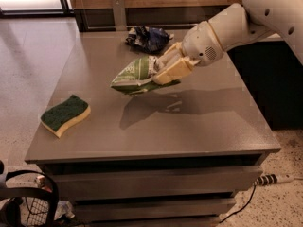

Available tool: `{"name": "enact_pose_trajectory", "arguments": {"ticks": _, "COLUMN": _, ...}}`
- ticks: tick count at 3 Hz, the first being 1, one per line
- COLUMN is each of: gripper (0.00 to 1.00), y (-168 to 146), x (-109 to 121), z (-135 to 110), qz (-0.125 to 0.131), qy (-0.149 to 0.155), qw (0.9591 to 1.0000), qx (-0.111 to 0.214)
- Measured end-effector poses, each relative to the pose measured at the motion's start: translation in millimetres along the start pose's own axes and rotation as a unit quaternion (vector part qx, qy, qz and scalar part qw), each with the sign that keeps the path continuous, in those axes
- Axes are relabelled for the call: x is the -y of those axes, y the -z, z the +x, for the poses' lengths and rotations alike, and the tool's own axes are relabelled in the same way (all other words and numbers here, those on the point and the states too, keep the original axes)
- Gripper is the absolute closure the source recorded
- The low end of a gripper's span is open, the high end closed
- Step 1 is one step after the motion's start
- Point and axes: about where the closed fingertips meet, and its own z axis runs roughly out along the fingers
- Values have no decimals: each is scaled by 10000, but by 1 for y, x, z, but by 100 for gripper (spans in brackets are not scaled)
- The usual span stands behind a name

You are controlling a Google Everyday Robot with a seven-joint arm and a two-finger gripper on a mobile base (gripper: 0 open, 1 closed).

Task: Move green jalapeno chip bag near sponge

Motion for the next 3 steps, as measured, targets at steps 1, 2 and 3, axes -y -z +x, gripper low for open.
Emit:
{"name": "enact_pose_trajectory", "arguments": {"ticks": 1, "gripper": 100, "y": -29, "x": -29, "z": -27, "qz": -653, "qy": 419, "qw": 9969, "qx": 165}}
{"name": "enact_pose_trajectory", "arguments": {"ticks": 2, "gripper": 100, "y": -51, "x": -50, "z": -43, "qz": -810, "qy": 814, "qw": 9932, "qx": -208}}
{"name": "enact_pose_trajectory", "arguments": {"ticks": 3, "gripper": 100, "y": -67, "x": -69, "z": -52, "qz": -704, "qy": 1414, "qw": 9836, "qx": -869}}
